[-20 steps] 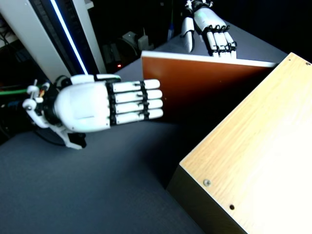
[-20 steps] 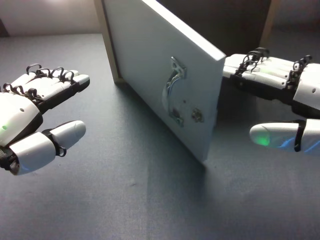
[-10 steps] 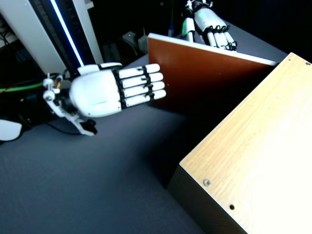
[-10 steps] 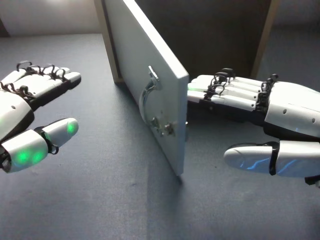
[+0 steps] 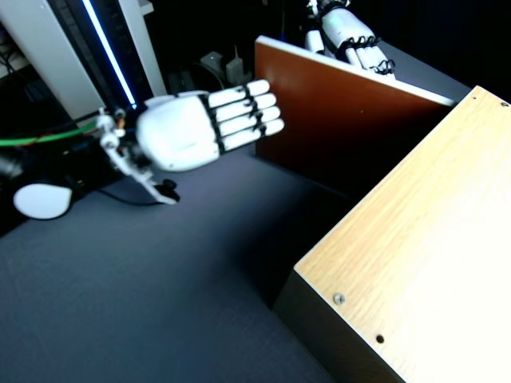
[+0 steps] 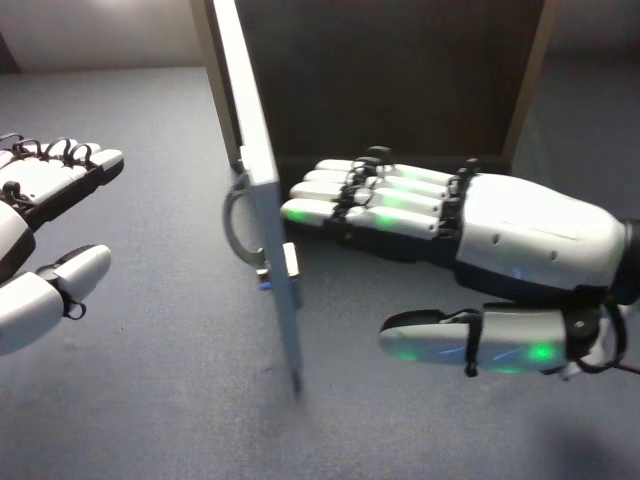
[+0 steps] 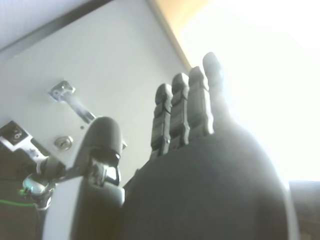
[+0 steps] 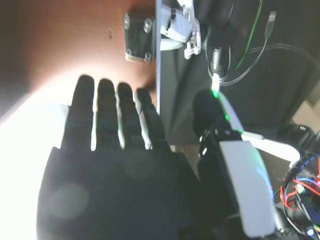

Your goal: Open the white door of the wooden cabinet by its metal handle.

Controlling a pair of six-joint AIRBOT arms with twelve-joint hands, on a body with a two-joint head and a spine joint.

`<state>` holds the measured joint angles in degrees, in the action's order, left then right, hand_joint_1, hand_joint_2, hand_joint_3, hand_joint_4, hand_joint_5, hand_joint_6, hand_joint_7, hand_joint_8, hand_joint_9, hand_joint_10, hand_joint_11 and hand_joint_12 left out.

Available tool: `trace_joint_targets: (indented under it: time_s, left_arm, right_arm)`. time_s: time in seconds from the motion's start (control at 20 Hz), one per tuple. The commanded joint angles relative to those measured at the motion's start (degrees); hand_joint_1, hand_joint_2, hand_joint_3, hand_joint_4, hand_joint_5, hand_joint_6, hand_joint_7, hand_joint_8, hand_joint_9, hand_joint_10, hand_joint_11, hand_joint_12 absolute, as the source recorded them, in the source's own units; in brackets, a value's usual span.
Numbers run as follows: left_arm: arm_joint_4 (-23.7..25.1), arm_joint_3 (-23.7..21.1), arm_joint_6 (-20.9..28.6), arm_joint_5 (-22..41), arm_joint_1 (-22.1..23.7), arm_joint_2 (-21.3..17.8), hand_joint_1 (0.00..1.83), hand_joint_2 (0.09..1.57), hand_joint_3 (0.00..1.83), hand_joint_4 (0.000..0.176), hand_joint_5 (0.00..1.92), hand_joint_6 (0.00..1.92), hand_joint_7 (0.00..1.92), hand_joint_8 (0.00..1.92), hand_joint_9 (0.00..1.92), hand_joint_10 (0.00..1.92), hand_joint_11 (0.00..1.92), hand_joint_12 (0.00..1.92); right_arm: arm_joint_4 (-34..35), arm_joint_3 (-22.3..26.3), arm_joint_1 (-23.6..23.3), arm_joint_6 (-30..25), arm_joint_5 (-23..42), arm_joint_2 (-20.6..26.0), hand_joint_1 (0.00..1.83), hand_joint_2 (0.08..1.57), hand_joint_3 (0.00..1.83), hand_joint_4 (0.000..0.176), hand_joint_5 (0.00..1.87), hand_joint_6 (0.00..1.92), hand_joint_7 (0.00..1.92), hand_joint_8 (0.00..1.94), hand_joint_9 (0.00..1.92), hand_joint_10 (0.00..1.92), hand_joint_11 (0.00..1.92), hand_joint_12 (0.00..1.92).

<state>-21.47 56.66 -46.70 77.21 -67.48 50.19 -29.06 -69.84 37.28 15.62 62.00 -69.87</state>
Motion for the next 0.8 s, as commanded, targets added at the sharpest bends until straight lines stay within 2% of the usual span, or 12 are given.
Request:
trace_joint_targets:
  time_s: [0.0,0.1,0.15,0.3,0.45,0.5,0.55,0.7,0.75]
  left_arm:
    - [0.23,0.33,-0.10,7.39,0.20,-0.47,0.31,1.55,0.01,0.000,0.28,0.01,0.27,0.01,0.23,0.02,0.00,0.66]
    - [0.22,0.44,-0.10,7.34,0.24,-0.35,0.29,1.56,0.01,0.000,0.26,0.00,0.26,0.00,0.21,0.00,0.00,0.60]
    - [0.18,0.54,-0.10,7.32,0.26,-0.27,0.32,1.56,0.00,0.000,0.26,0.00,0.26,0.00,0.22,0.00,0.00,0.63]
    - [0.18,0.96,-0.10,7.27,0.79,0.24,0.26,1.56,0.00,0.000,0.24,0.00,0.24,0.00,0.24,0.00,0.00,0.76]
    - [0.21,1.31,-0.09,7.14,1.20,0.78,0.27,1.57,0.01,0.000,0.24,0.00,0.22,0.00,0.21,0.00,0.00,0.72]
    - [0.29,1.35,-0.09,7.07,1.29,0.90,0.28,1.57,0.01,0.000,0.24,0.00,0.21,0.00,0.20,0.00,0.00,0.70]
    - [0.30,1.51,-0.06,6.94,1.47,1.15,0.24,1.56,0.00,0.000,0.23,0.00,0.21,0.00,0.18,0.00,0.00,0.61]
    - [0.36,1.63,0.11,6.79,1.59,1.26,0.25,1.57,0.00,0.000,0.22,0.00,0.20,0.00,0.20,0.00,0.00,0.65]
    - [0.43,1.63,0.12,6.74,1.64,1.26,0.25,1.56,0.00,0.000,0.22,0.00,0.20,0.00,0.21,0.00,0.00,0.69]
  right_arm:
    - [1.99,-0.23,-0.81,-0.26,6.56,-0.43,0.54,1.33,0.00,0.000,0.05,0.00,0.02,0.01,0.00,0.00,0.02,0.01]
    - [1.45,-0.80,-2.01,-0.26,6.14,-2.14,0.31,1.40,0.01,0.000,0.00,0.00,0.00,0.00,0.00,0.00,0.00,0.00]
    - [0.75,-1.07,-2.81,-0.26,5.63,-3.13,0.15,1.43,0.02,0.000,0.00,0.00,0.00,0.00,0.00,0.00,0.00,0.00]
    - [-1.24,-1.74,-4.65,-0.26,3.59,-5.43,0.30,1.41,0.00,0.000,0.00,0.00,0.00,0.00,0.00,0.00,0.00,0.00]
    - [-1.37,-2.85,-5.31,-0.26,1.63,-7.47,0.02,1.51,0.02,0.000,0.00,0.00,0.00,0.00,0.00,0.00,0.00,0.00]
    - [-1.37,-3.13,-5.69,-0.26,1.23,-8.15,0.00,1.49,0.01,0.000,0.00,0.00,0.00,0.00,0.00,0.00,0.00,0.00]
    - [-1.38,-3.43,-6.35,-0.24,1.10,-9.08,0.20,1.47,0.00,0.000,0.00,0.00,0.00,0.00,0.00,0.00,0.00,0.00]
    - [-1.38,-3.82,-6.94,-0.19,0.82,-10.09,0.39,1.43,0.00,0.000,0.00,0.00,0.00,0.00,0.00,0.00,0.00,0.00]
    - [-1.38,-3.89,-7.17,-0.10,0.71,-10.42,0.41,1.42,0.00,0.000,0.00,0.00,0.00,0.00,0.00,0.00,0.00,0.00]
